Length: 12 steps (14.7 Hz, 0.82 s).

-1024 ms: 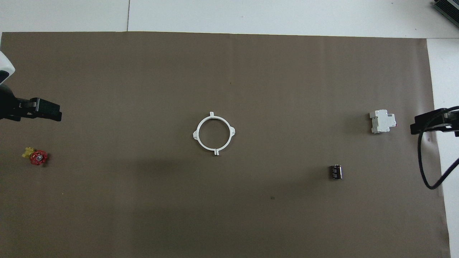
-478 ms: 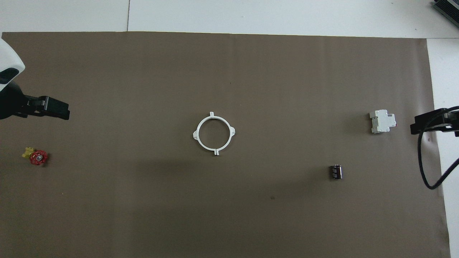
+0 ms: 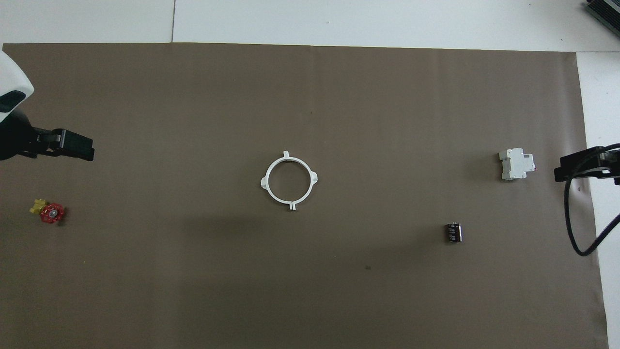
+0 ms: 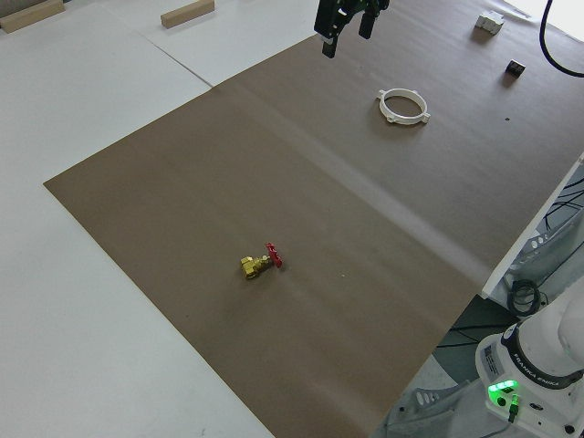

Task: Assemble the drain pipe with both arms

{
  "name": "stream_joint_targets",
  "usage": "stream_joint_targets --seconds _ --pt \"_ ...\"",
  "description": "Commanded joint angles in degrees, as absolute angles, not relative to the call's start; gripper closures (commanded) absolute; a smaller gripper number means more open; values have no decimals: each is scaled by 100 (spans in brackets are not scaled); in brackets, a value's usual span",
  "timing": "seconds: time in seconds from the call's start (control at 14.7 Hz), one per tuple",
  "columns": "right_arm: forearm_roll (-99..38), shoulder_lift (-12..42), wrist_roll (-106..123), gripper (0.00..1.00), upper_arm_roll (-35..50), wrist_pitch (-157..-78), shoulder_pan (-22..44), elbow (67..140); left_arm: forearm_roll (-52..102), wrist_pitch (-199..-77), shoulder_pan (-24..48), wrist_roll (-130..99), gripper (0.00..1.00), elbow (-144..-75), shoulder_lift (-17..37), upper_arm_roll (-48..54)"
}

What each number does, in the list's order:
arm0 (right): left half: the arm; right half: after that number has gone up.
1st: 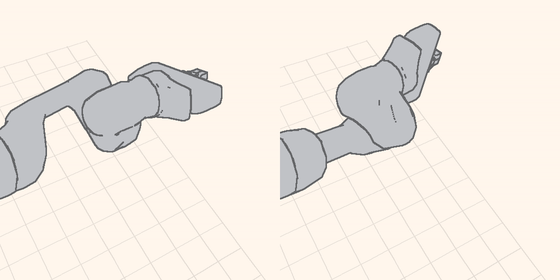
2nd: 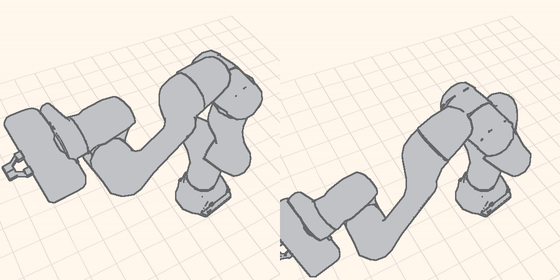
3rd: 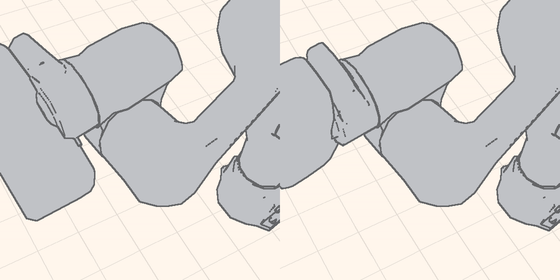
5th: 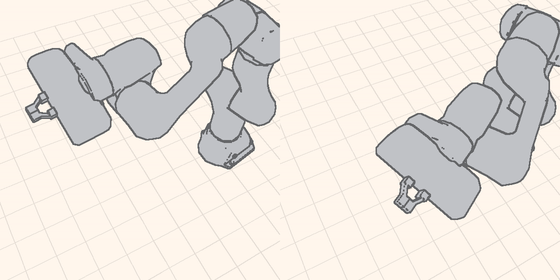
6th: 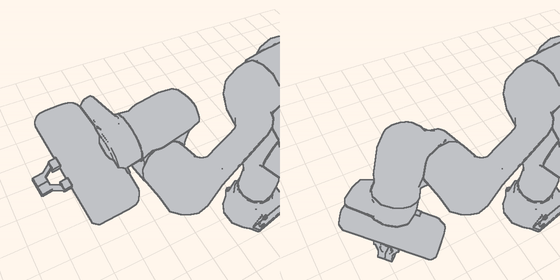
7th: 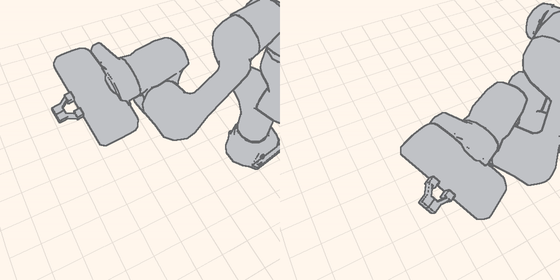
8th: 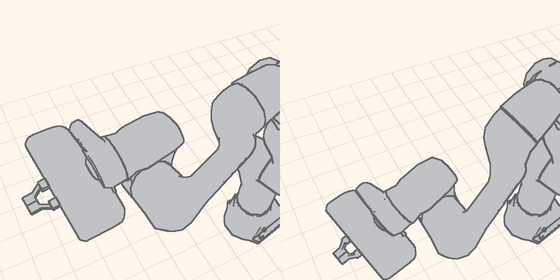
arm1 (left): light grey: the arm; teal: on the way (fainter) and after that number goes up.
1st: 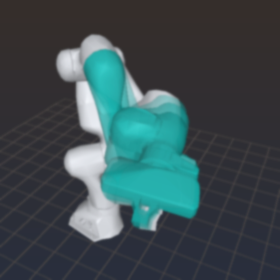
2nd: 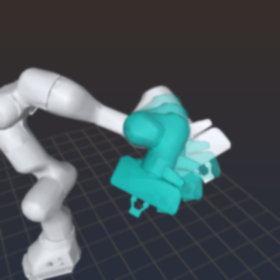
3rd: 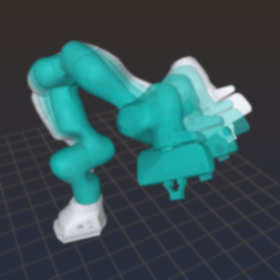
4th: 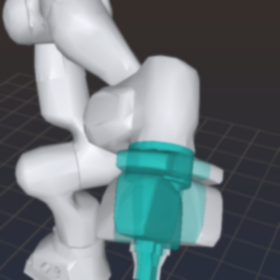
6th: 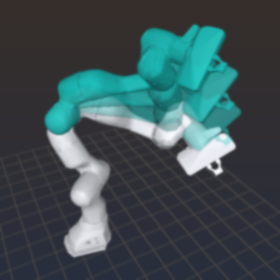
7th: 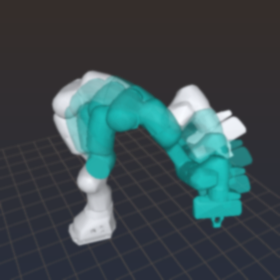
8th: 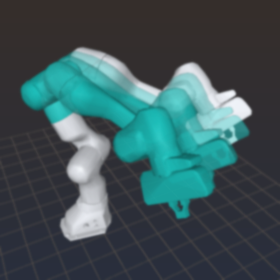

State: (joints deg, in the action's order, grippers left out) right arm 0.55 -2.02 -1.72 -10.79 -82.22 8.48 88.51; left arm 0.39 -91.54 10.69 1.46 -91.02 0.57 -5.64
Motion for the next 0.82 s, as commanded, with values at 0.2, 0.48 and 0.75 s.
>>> stream_joint_targets --seconds 0.2,0.48,0.75 --pt "-9 -264 -132 0 -1063 -8332 800 8956 158 -9193 1063 62 0 -8974 132 -598" --pt "96 -272 -132 0 -1063 -8419 826 8956 149 -9185 1063 53 0 -8956 141 -624" --pt "141 -272 -132 0 -1063 -8806 800 9035 149 -9185 1055 53 0 -8956 141 -624"
